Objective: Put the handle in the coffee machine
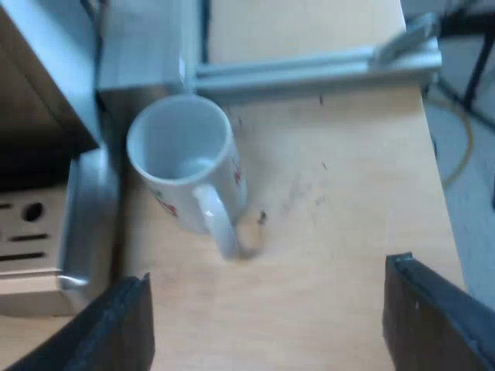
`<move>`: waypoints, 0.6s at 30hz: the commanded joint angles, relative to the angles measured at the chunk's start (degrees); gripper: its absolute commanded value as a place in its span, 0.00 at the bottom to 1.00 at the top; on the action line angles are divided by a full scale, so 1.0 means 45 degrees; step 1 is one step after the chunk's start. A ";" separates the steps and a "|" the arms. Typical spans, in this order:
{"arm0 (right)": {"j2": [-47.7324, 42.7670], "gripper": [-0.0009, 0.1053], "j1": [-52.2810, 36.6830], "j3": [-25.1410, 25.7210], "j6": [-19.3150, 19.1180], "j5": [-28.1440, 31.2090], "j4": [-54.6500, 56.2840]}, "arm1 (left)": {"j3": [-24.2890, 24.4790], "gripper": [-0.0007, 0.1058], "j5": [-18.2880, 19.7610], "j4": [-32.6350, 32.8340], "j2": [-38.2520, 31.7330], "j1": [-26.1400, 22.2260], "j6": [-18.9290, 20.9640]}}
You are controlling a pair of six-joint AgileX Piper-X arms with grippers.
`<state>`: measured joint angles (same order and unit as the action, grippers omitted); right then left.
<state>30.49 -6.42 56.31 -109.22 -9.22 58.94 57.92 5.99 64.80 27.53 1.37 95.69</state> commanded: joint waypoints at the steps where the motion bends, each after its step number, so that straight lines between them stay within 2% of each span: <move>1: -0.0988 0.61 0.0035 0.0151 -0.0352 -0.0742 0.0019 | -0.0509 0.72 0.0047 0.0024 -0.1022 -0.0011 0.0011; 4: -0.2006 0.61 0.0157 0.0151 -0.0349 -0.1764 0.0019 | -0.0844 0.72 0.0003 0.0024 -0.2139 -0.0011 0.0011; 12: -0.4607 0.61 0.0302 -0.0642 -0.0200 -0.2026 0.0111 | -0.0945 0.72 -0.0029 0.0119 -0.4908 -0.0011 -0.0469; 18: -0.6407 0.61 0.0302 -0.1437 -0.0013 -0.2026 0.0540 | -0.1042 0.72 -0.0029 0.0288 -0.6290 -0.0011 -0.0542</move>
<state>2.82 -5.13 49.77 -109.08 -17.47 60.91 53.41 6.07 66.34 0.00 1.37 93.64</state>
